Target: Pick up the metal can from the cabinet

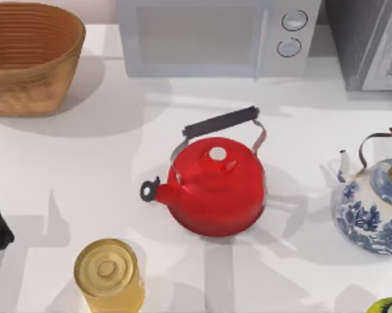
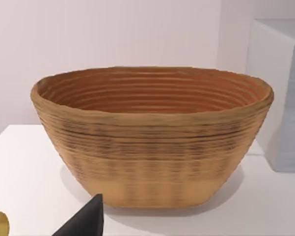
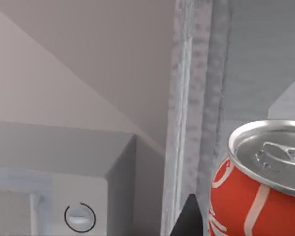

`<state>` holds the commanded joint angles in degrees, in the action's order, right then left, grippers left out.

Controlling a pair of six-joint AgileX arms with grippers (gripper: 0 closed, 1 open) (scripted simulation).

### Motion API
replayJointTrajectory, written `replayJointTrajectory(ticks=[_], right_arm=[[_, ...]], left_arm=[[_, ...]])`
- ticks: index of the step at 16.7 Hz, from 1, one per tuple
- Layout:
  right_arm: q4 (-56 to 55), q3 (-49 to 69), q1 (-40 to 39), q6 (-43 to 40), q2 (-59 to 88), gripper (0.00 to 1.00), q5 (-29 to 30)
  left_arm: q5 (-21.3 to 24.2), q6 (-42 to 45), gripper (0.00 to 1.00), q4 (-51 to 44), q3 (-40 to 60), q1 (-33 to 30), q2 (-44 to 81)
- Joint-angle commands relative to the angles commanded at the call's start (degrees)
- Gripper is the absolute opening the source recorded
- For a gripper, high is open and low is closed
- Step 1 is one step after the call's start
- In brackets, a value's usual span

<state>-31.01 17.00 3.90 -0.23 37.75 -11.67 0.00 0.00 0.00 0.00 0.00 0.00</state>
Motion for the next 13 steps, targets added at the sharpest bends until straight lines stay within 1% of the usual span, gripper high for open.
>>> replayJointTrajectory(ticks=[13], right_arm=[[-27.7,15.2,4.9,-0.6,36.5,0.0,-14.0]], left_arm=[[0.0,0.0,1.0,0.0,0.0,0.0,0.0]])
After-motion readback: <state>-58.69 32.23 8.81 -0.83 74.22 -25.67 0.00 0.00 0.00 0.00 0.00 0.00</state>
